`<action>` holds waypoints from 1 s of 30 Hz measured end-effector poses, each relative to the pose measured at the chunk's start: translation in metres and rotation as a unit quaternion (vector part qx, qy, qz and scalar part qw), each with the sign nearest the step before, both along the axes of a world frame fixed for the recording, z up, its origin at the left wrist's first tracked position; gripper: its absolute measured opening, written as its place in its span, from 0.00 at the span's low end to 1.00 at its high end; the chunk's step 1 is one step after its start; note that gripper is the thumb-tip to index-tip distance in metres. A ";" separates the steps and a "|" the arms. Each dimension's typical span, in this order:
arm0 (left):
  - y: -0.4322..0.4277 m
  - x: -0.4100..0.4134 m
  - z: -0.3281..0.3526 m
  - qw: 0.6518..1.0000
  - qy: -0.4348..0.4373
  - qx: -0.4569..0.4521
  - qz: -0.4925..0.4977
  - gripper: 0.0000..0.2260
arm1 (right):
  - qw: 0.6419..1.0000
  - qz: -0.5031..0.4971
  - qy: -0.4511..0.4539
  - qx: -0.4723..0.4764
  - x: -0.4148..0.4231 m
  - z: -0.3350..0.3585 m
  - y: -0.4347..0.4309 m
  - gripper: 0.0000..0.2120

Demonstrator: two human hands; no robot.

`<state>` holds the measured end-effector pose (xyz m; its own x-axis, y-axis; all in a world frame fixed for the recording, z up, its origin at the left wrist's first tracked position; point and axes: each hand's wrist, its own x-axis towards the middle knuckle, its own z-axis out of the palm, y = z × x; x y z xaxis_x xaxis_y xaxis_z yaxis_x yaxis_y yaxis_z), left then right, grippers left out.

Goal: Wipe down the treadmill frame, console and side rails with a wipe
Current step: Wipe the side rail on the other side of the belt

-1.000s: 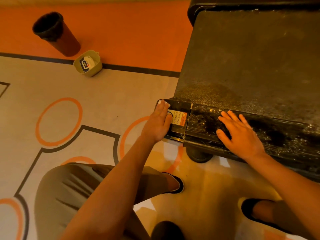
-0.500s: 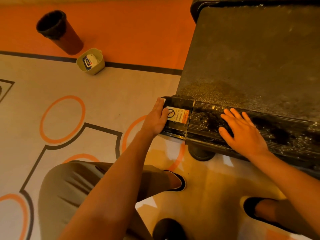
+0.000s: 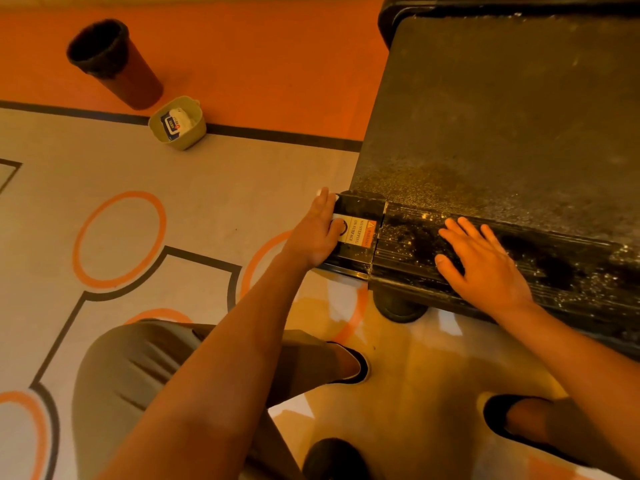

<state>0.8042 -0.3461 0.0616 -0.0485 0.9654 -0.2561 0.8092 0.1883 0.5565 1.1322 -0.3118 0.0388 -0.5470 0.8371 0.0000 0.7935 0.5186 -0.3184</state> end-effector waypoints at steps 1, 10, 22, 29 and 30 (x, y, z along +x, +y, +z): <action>0.002 0.004 0.000 1.000 0.013 0.006 0.001 0.28 | 1.000 -0.001 0.000 -0.002 0.000 0.000 0.000 0.30; -0.047 0.001 -0.004 0.997 0.055 0.044 -0.035 0.26 | 1.000 0.000 0.002 0.003 0.000 0.002 -0.001 0.30; -0.005 0.012 0.006 0.992 0.105 0.006 -0.076 0.26 | 1.000 0.001 0.004 0.004 0.001 -0.001 0.000 0.30; -0.052 0.015 0.003 0.992 0.108 0.009 -0.067 0.27 | 1.000 0.005 -0.001 0.022 0.000 0.000 0.000 0.29; -0.043 0.016 0.003 0.992 0.107 0.005 -0.061 0.26 | 1.000 0.006 -0.003 0.023 0.000 0.000 -0.001 0.29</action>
